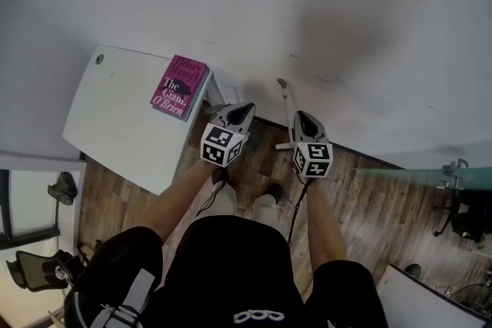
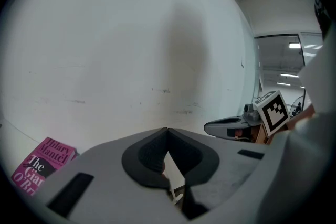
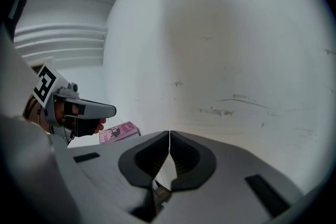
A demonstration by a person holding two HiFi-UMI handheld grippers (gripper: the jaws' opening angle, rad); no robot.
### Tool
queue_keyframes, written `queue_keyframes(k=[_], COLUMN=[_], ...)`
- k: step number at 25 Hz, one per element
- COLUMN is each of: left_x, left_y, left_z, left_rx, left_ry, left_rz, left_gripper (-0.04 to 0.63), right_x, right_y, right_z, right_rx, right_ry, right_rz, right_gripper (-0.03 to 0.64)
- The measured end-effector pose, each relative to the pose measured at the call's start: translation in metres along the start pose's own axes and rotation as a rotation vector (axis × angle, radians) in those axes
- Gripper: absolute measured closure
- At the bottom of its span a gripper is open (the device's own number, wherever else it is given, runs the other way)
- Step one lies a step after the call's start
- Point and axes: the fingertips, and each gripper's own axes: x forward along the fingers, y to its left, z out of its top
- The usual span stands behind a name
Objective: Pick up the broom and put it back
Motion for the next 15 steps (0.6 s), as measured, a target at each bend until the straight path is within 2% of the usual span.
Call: queue_keyframes(k=[6, 15], left_x=[0.002, 0.023], left_y=[0.033, 0.068], left_z=[-0.011, -0.041], left_rx=[-0.027, -0.011], left_ry=[0.006, 0.052], left_rz=[0.005, -0.034], left_gripper=[0.576, 0.576], right_x=[0.032, 0.084], right_y=[0.004, 0.0], right_z=[-0.01, -0.041], right_rx=[-0.002, 0.009], right_ry=[0.013, 0.054], right_rz=[-0.022, -0.067], right_gripper=[0.598, 0.597])
